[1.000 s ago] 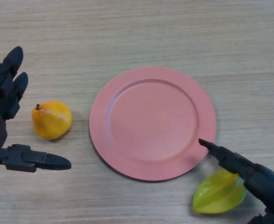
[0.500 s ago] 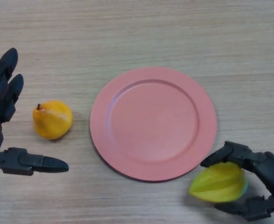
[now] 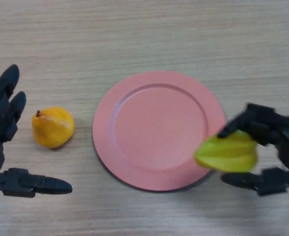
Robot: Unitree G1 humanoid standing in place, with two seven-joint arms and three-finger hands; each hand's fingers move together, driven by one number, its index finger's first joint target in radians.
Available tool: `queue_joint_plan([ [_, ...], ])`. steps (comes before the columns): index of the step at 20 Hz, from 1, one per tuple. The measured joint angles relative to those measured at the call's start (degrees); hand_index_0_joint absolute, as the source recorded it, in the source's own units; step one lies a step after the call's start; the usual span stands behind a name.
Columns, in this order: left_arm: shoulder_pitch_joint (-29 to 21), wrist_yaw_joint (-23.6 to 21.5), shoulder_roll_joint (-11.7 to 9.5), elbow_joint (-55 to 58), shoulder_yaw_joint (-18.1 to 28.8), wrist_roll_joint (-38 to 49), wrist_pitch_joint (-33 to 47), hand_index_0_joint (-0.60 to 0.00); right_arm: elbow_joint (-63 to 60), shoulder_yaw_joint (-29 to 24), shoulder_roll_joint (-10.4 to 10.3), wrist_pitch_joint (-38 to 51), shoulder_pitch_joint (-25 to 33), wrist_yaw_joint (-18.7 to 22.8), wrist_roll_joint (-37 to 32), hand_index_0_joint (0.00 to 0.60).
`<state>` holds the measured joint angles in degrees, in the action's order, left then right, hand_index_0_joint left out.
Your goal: Pick up the yellow starfruit and place it on the plate
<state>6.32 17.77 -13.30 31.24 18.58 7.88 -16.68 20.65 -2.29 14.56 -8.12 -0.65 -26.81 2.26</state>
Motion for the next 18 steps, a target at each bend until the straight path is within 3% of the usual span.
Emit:
queue_joint_plan([
  [5, -1.7, -0.3, -0.6, 2.5, 0.4, 2.8, -1.0, 0.0, -9.4, 7.7, -2.4, -0.2, 9.6, 4.6, 4.8, 0.6],
  [6, -2.7, -0.3, -1.9, 2.4, 0.6, 3.8, -3.3, 0.0, -13.8, 9.1, -3.0, 1.0, 12.3, 7.3, 7.2, 0.6],
  [9, -4.7, -0.4, -2.5, 2.1, 1.0, 4.5, -3.3, 0.0, -23.5, 11.3, -3.6, 2.8, 16.5, 14.1, 12.0, 0.6],
  [10, -4.8, -0.4, -2.9, 2.1, 1.1, 4.5, -3.3, 0.0, -23.4, 12.5, -3.7, 1.7, 16.6, 16.3, 10.5, 0.55],
  [11, -4.9, -0.4, -2.9, 2.1, 1.1, 4.5, -3.3, 0.0, -23.5, 12.5, -3.9, 1.7, 16.8, 16.5, 10.5, 0.45],
  [12, -4.9, -0.4, -3.0, 2.1, 1.1, 4.5, -3.3, 0.0, -23.6, 12.5, -3.9, 1.7, 17.0, 17.1, 10.5, 0.3],
  [13, -4.9, -0.4, -3.1, 1.9, 1.1, 4.5, -3.3, 0.0, -23.7, 12.5, -3.9, 1.7, 17.1, 17.5, 10.5, 0.2],
  [14, -4.9, -0.4, -3.1, 1.4, 1.1, 4.4, -3.2, 0.0, -23.6, 12.5, -3.9, 1.4, 17.1, 18.5, 9.8, 0.058],
  [15, -4.8, -0.4, -3.2, 0.9, 1.0, 4.0, -3.2, 0.0, -21.8, 12.6, -3.8, -2.0, 17.1, 19.8, 5.5, 0.0],
  [16, -4.4, -0.4, -3.1, 0.3, 0.4, 1.9, -2.2, 0.0, -19.6, 13.0, -3.9, -5.3, 17.1, 22.4, -1.7, 0.0],
  [18, -3.4, -0.4, -1.9, -1.5, -1.1, -0.7, 2.0, 0.0, -18.6, 12.9, -3.9, -5.4, 17.0, 22.4, -2.2, 0.0],
])
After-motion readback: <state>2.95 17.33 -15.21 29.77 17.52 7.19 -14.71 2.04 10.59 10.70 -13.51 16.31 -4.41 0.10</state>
